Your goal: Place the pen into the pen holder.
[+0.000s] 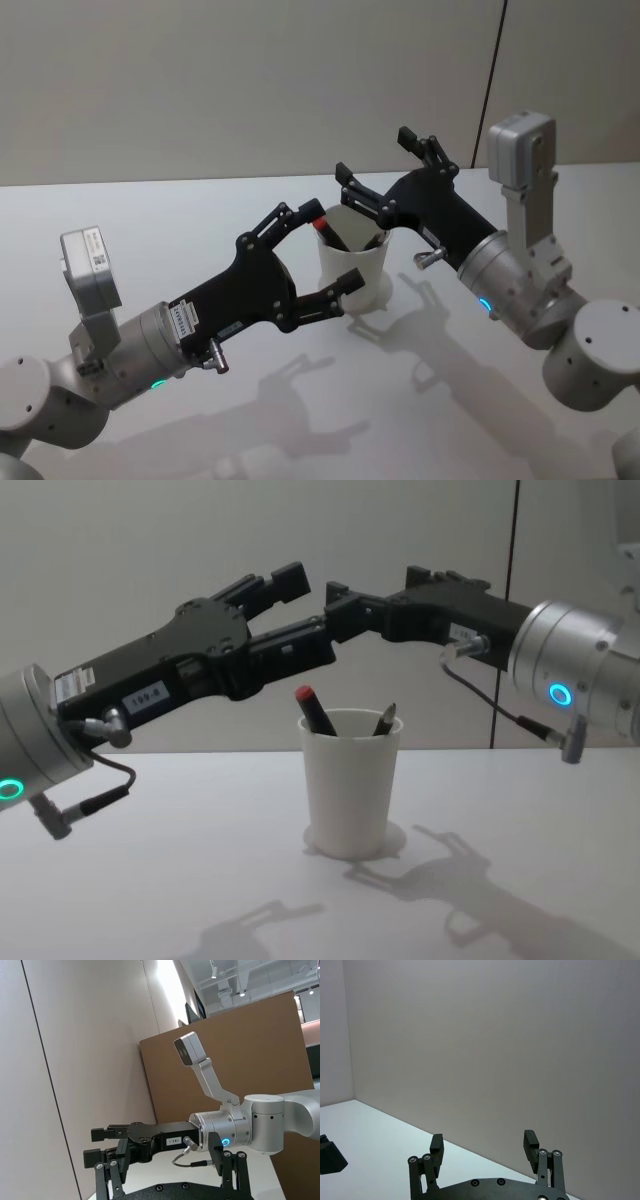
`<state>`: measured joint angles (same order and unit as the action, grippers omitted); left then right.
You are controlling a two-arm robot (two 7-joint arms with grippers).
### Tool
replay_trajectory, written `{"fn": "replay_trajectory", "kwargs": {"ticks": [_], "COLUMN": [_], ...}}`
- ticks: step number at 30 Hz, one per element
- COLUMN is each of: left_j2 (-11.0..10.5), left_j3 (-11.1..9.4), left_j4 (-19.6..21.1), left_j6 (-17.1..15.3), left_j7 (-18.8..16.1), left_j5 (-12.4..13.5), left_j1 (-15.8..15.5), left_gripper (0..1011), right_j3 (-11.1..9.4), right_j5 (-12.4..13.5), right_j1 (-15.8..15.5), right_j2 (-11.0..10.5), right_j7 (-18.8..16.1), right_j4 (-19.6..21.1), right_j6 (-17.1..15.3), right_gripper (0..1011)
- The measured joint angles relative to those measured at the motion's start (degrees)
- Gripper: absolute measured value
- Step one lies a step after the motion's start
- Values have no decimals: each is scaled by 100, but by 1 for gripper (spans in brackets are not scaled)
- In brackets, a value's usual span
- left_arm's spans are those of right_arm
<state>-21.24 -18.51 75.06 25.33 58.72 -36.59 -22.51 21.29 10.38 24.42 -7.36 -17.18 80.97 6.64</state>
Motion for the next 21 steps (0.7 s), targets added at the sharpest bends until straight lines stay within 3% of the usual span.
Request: {"fn": "replay_trajectory", "kwargs": {"ticks": [21], "left_j2": [0], "left_j3": [0], "left_j4": [0], "left_j6": [0], "left_j7": [0], "left_j5": [0], "left_j1": [0], "left_gripper": [1004], "right_j3": [0], "right_j5": [12], "right_j1": [-27], "right_j2": [-13], "right_j7": [13], "right_j4": [51], "right_j6": [27], "right_gripper": [1002]}}
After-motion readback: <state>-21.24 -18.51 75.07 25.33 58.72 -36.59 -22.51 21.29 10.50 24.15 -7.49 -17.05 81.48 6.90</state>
